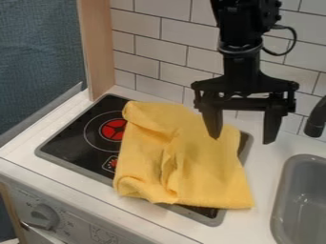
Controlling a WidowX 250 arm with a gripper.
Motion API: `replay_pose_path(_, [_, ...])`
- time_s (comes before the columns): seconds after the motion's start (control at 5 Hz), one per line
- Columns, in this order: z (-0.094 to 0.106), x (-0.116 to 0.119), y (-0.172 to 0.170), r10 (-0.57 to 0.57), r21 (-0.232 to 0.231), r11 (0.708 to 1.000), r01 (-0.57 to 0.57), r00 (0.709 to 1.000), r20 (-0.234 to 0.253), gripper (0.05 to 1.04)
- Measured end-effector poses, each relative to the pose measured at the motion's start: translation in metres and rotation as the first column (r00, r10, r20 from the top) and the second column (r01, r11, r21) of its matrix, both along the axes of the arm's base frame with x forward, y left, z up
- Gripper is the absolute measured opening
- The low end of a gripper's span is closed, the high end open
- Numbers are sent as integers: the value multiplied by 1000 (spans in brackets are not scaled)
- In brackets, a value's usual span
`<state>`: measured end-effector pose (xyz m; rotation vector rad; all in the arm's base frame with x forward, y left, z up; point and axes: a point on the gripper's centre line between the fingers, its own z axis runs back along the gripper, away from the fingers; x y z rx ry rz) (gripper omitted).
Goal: Unfold the cloth from right to left
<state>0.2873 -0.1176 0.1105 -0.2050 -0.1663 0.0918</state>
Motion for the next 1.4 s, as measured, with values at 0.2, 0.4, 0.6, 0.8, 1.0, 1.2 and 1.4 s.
replay_pose_path(0.2, [-8,-5,2,6,9,1000,-6,1000,-30,998])
replay_pose_path(0.4, [-5,-13,13,46,17,999,-46,998,-37,998])
replay_pose_path(0.6, [5,-21,31,84,44,996,-83,996,-24,998])
replay_pose_path(0.8, [9,-29,51,143,71,987,-142,990,-4,998])
replay_pose_path(1.0, [3,-29,72,214,91,973,-212,977,-11,998])
replay_pose_path(1.2, [-13,-19,89,254,83,964,-251,967,-31,998])
replay_pose_path(1.4, [-39,-8,88,235,81,970,-229,968,-91,998])
